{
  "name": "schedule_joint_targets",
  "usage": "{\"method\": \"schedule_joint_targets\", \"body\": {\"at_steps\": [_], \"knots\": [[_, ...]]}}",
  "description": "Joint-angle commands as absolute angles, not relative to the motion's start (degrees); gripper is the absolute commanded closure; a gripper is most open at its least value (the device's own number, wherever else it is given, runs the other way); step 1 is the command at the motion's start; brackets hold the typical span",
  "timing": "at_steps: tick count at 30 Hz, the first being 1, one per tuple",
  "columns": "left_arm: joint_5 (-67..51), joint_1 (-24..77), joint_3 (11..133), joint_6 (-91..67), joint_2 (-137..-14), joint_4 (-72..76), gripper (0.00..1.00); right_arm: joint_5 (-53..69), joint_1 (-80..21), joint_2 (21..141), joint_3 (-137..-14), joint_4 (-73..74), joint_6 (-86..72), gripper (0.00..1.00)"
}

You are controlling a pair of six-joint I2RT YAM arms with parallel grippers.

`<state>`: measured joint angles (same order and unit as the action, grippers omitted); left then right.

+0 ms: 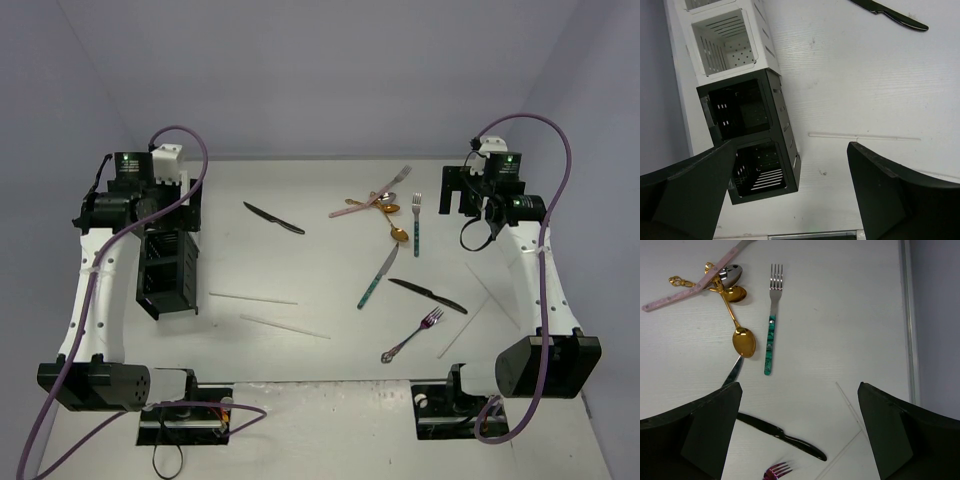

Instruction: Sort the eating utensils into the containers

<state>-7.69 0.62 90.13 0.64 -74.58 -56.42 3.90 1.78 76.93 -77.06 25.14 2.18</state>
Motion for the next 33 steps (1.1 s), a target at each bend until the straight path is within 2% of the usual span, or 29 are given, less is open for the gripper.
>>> {"method": "schedule_joint_targets", "body": {"at_steps": [1, 7, 9, 12, 16, 21, 23, 26, 33], "knots": [[-11.67, 0.5, 92.87, 3.93, -74.18, -54.84, 0.1, 5.36, 1.67, 76.55, -79.01, 24.14, 3.19, 0.0], [-15.02, 3.88, 93.58, 9.22, -75.05, -55.19, 0.1, 4.75, 1.55, 76.63, -78.71, 24.11, 3.28, 0.0], [-13.31, 8.41, 94.21, 13.05, -75.93, -56.53, 0.1, 4.72, 1.33, 76.58, -78.44, 24.23, 3.45, 0.0], [-2.45, 18.24, 95.34, 19.7, -80.11, -58.89, 0.1, 4.49, 0.79, 76.83, -77.96, 24.26, 3.69, 0.0], [-3.41, 24.43, 93.91, 24.08, -84.09, -59.55, 0.12, 4.99, 0.46, 77.39, -77.67, 24.32, 3.76, 0.0], [-7.92, 26.94, 93.31, 29.2, -89.09, -60.3, 0.26, 5.19, 0.35, 77.55, -77.31, 24.35, 4.55, 0.0], [-6.87, 29.17, 93.07, 30.46, -91.65, -60.97, 0.34, 5.1, 0.23, 77.72, -77.17, 24.44, 4.84, 0.0], [-4.12, 32.73, 91.97, 32.4, -95.46, -62.26, 0.4, 5.1, -1.36, 78.56, -77.25, 24.43, 5.05, 0.0], [-1.04, 36.47, 85.14, 35.23, -99.3, -62.66, 0.44, 4.84, -2.02, 79.8, -77.52, 24.61, 5.62, 0.0]]}}
